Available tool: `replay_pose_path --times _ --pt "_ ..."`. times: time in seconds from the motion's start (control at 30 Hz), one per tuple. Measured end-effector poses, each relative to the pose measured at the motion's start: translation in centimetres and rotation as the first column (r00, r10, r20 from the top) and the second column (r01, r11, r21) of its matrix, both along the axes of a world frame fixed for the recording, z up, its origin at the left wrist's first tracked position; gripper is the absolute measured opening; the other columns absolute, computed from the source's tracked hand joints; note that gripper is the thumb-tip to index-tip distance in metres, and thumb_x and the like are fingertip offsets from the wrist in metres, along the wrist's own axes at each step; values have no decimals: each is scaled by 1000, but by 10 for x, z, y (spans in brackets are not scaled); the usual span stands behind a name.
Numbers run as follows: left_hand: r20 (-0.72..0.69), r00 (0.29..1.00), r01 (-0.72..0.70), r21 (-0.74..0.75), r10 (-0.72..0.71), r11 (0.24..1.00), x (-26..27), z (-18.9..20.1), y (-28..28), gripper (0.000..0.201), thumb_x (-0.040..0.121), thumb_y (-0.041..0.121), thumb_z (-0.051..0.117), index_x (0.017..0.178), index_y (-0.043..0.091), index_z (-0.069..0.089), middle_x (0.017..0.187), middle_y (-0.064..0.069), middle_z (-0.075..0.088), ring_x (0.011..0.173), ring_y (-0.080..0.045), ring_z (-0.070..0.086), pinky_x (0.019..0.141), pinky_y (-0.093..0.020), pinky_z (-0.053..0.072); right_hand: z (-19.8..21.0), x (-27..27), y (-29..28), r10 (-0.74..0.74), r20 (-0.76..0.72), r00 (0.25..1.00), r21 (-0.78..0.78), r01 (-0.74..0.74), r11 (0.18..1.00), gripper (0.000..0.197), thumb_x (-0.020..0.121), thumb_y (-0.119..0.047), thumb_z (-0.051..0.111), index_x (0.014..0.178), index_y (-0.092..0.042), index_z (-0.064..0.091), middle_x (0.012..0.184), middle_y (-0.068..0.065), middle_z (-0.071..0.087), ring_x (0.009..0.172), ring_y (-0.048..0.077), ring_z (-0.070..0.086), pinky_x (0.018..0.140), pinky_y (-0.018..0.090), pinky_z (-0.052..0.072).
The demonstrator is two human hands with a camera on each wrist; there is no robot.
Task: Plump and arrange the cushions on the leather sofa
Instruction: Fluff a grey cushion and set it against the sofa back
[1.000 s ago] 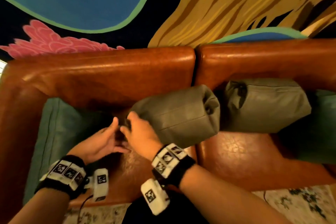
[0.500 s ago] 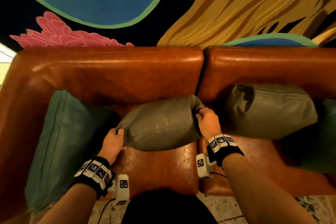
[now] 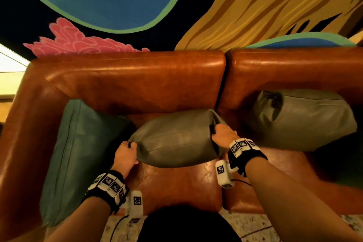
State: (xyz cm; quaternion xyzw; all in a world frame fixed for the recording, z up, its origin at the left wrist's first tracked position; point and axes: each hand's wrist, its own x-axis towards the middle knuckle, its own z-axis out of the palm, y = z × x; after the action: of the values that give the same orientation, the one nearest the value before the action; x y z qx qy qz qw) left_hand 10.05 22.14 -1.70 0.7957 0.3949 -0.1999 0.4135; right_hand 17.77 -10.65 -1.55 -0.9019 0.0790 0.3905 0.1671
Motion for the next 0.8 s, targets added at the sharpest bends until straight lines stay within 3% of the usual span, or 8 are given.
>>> replay_pose_path --times 0.07,0.17,0.27,0.4,0.47,0.57,0.67,0.8 --pt "8 1000 6 0 -6 1000 1 0 4 28 105 23 43 114 -2 54 104 -24 63 71 -25 61 61 -37 57 -1 -8 -12 -92 79 993 129 81 988 17 89 -34 61 85 -18 63 107 14 67 106 30 62 91 37 46" --pt "15 999 -47 -30 47 998 1 2 8 33 105 22 43 124 -4 51 108 -20 60 80 -29 63 66 -41 59 -4 -25 -32 -379 234 895 434 253 865 14 81 -34 66 75 -22 66 77 4 65 76 18 60 72 32 42" --pt "-1 992 -128 -58 128 990 4 5 7 37 105 21 44 134 -1 48 110 -17 54 89 -34 61 80 -50 59 -3 -42 -45 -715 121 689 689 460 560 18 89 -17 64 71 -20 66 69 0 61 68 10 53 65 30 43" --pt "28 997 -70 30 70 997 6 -27 23 50 85 48 44 110 6 56 111 -22 63 95 -41 65 83 -56 59 -9 -58 -28 -834 -266 483 764 633 123 10 87 -25 61 84 -20 69 90 16 67 89 33 62 76 37 47" --pt "31 999 -42 50 40 998 5 -59 36 51 76 54 41 101 12 56 107 -21 65 97 -41 65 86 -57 57 -10 -53 -21 -822 -227 522 730 650 212 28 92 -39 63 98 -13 70 100 13 74 97 27 70 84 33 53" --pt "93 996 11 -11 -10 1000 7 -20 14 30 91 43 50 96 15 59 99 -15 67 92 -36 67 84 -56 58 -5 -34 -19 -661 -31 750 566 558 607 39 85 -40 75 105 -8 66 96 2 71 93 19 69 72 25 52" --pt "163 987 7 -79 6 997 9 1 9 24 100 32 57 100 10 66 98 -15 71 89 -32 70 78 -51 61 10 -20 -24 -681 -107 724 589 598 543 27 76 -9 83 98 -1 70 87 13 74 90 35 72 74 38 61" --pt "202 959 -189 -64 198 980 11 -21 40 34 91 34 67 88 1 65 85 -17 69 80 -34 67 80 -62 55 45 -23 -25 -722 -28 691 777 470 420 27 71 5 77 78 -13 59 77 8 66 75 23 64 71 37 51"
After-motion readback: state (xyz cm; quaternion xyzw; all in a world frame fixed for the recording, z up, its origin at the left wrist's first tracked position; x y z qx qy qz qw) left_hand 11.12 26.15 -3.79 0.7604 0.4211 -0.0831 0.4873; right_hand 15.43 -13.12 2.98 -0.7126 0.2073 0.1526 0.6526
